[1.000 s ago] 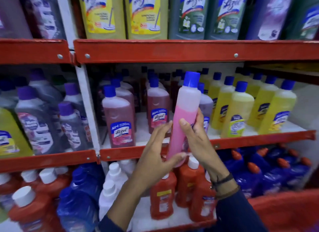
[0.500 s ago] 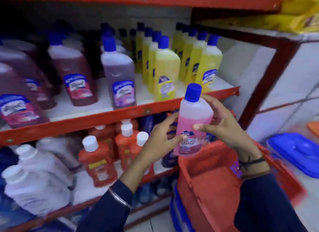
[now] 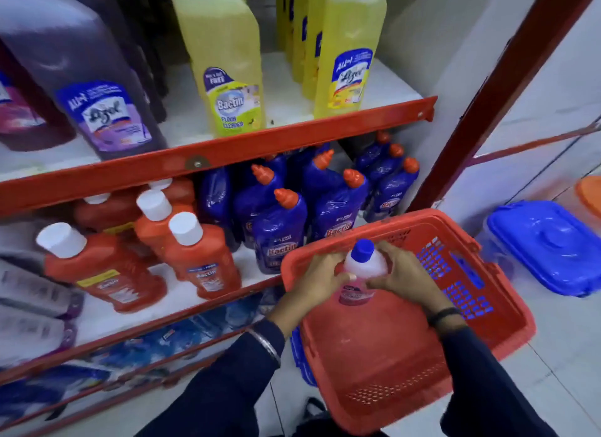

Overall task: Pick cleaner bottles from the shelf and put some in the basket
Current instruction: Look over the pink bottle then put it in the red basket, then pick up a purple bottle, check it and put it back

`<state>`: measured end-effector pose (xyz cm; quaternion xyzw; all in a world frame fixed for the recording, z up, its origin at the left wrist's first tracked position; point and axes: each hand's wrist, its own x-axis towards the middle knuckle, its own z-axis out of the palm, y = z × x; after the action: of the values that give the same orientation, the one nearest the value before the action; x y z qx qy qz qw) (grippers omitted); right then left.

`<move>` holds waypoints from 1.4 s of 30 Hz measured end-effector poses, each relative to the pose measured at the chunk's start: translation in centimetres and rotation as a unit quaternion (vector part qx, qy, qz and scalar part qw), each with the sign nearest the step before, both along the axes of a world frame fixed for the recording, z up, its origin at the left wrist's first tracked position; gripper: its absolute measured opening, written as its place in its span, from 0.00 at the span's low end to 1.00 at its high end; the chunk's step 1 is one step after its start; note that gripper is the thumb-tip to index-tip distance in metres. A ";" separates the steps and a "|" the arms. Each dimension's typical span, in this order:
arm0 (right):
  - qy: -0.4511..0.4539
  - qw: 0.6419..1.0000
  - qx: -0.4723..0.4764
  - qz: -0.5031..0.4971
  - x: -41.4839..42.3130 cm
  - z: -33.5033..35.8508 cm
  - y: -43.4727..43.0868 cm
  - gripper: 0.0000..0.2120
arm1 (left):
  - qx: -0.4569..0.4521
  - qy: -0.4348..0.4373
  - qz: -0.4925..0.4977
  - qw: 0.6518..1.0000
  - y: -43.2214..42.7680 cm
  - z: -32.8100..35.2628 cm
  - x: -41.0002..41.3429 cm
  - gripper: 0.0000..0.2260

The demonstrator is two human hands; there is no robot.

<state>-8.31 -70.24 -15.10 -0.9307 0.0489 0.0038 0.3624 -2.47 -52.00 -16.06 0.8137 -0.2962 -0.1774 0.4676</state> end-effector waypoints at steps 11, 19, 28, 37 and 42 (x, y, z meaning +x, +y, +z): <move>0.110 0.994 0.006 -0.021 2.4 -10.3 -2.4 0.25 | 0.191 0.072 0.003 0.979 -4.9 -7.2 2.8 0.10; 0.144 0.989 0.022 -0.037 3.4 -11.8 -2.3 0.26 | 0.209 0.099 0.025 0.973 -5.3 -8.7 3.4 0.11; 0.161 0.986 -0.010 -0.041 3.1 -9.0 -1.3 0.28 | 0.233 0.075 -0.051 0.968 -3.4 -5.2 2.5 0.18; -0.098 0.968 0.225 -0.059 2.0 5.8 6.0 0.13 | -0.049 -0.199 0.102 0.973 9.6 7.7 -1.8 0.16; -0.159 0.943 0.282 0.073 2.8 12.2 14.3 0.12 | -0.069 -0.391 0.247 0.884 18.1 12.2 -0.9 0.12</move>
<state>-5.51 -55.96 -2.93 -0.7799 -0.0808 -0.1036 0.6120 -3.39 -33.87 -3.86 0.8297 -0.2562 0.2970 0.3973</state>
